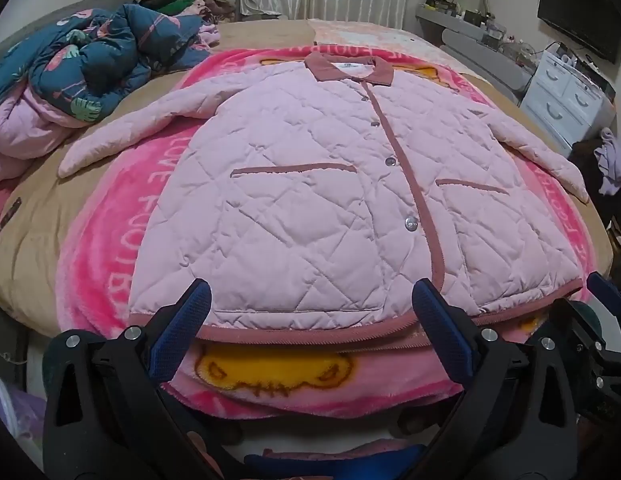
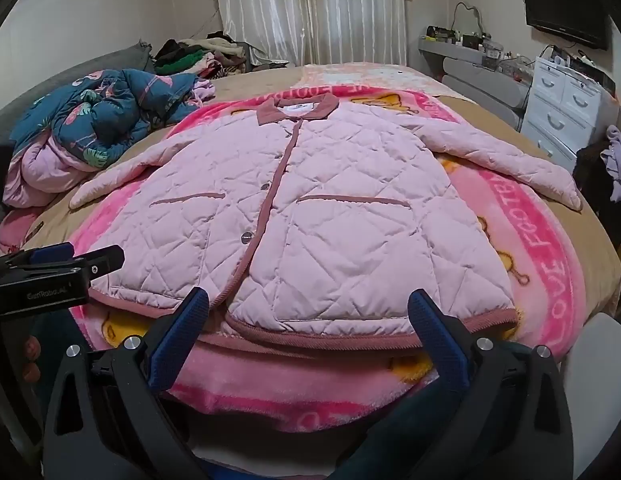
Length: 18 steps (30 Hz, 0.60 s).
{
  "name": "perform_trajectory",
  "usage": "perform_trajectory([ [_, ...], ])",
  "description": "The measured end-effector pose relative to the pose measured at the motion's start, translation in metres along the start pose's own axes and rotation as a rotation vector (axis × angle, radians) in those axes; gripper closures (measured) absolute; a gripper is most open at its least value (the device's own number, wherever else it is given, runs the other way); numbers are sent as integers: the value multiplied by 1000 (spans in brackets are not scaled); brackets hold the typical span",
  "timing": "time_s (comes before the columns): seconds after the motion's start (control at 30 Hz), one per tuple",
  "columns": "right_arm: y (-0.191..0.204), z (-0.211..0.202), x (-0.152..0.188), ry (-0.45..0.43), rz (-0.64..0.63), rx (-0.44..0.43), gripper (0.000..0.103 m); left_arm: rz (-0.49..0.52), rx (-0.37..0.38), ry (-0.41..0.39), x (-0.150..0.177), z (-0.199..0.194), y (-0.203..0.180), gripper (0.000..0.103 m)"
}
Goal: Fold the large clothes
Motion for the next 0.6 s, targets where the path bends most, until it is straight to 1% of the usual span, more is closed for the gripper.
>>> perform_trajectory([
  [0.2, 2, 0, 0, 16, -3, 0, 4, 4, -1, -4, -2, 1, -1, 9],
  [0.23, 1, 0, 0, -4, 0, 6, 4, 3, -1, -4, -2, 1, -2, 9],
  [0.27, 0, 0, 0, -4, 0, 8, 4, 3, 0, -14, -4, -3, -4, 9],
  [0.6, 0, -1, 0, -3, 6, 10, 4, 1, 10, -19, -5, -6, -4, 9],
])
Point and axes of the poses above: each gripper's, at about its wrist camera, not at the fingertips, and z roughly the way its jaws point, y to its left, x to its underside, the point moved 8 cm from there along z, roughly the way its jaws point, and after that the axes turned 13 degrees about z, right-handed, at the moved point
